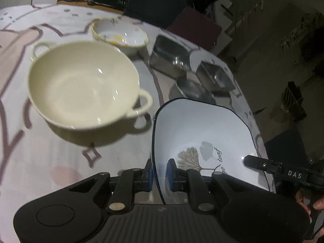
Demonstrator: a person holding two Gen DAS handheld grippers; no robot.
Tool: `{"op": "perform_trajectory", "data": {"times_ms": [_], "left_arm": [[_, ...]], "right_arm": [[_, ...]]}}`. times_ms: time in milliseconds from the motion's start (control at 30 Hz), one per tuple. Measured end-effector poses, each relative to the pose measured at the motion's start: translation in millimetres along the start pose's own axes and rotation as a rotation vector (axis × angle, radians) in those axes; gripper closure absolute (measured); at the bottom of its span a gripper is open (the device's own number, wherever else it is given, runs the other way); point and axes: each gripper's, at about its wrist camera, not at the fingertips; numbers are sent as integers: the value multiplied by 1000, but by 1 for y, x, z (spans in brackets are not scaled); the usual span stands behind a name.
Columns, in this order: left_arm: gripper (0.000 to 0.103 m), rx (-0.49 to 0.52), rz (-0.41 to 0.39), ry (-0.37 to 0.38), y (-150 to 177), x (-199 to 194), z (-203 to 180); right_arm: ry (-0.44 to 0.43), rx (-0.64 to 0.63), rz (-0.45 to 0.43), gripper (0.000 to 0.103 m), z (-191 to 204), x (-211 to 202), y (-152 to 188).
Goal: Organize plates and bowls
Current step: 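Lower the white plate beside the cream bowl and open both grippers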
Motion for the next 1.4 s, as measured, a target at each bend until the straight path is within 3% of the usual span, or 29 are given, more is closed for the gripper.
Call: {"op": "perform_trajectory", "data": {"times_ms": [233,567,1400], "left_arm": [[87,-12,39,-12,10,25,3],[87,-3,57,-42,11,40,5],[87,11,29,-47,7,49,12]], "right_arm": [[50,14,49,92,-18,18,20],[78,-18,103,90,-9,34,21],[107,-66,100,87,-2,58,21]]}}
Point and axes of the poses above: each gripper's, at about its wrist camera, not at the fingertips, and x roughly the way its jaws point, z to its left, y to its underside, and after that the axes turned 12 degrees about -z, right-handed
